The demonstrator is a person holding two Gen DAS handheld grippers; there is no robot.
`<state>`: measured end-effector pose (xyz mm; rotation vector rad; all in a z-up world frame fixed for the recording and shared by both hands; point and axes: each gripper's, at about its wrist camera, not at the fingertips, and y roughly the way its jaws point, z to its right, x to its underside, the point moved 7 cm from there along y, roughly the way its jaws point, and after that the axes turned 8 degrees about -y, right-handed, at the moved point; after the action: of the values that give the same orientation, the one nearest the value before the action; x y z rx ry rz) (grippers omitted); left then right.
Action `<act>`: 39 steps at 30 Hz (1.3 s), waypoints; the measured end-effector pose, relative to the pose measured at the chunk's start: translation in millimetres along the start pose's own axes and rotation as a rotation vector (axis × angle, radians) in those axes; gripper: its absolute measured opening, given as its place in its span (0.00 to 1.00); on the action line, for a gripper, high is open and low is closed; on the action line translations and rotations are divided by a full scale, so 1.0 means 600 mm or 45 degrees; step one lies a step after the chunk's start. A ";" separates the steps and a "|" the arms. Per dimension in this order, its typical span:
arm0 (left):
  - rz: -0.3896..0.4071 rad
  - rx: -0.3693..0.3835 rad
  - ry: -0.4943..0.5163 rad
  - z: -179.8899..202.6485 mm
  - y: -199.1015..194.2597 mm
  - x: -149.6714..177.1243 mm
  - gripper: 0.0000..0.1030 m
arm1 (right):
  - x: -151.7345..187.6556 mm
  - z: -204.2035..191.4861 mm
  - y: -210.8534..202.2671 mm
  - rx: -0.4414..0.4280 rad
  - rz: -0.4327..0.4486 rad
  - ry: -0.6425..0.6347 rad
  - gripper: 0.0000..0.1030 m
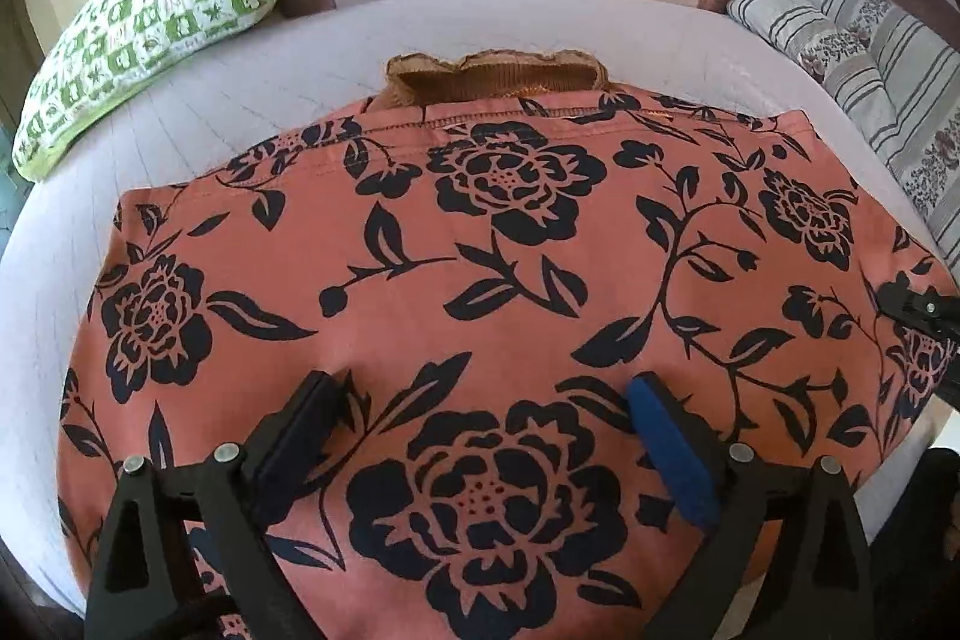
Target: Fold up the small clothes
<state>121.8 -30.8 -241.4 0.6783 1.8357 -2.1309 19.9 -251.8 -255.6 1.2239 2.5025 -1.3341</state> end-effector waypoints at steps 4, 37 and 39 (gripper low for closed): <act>0.136 0.031 -0.110 -0.029 -0.070 -0.016 0.93 | -0.018 -0.049 -0.016 0.055 0.027 -0.166 0.23; 0.350 0.279 -0.629 -0.268 -0.235 0.091 0.94 | 0.206 -0.422 0.092 -0.227 -0.211 -0.843 0.82; 0.295 0.412 -0.599 -0.218 -0.235 0.085 0.94 | 0.175 -0.403 0.060 -0.203 -0.119 -0.781 0.83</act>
<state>35.3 127.6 -158.0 0.3799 1.1315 -2.2091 44.3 -1.6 -169.1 0.5541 2.1789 -1.2517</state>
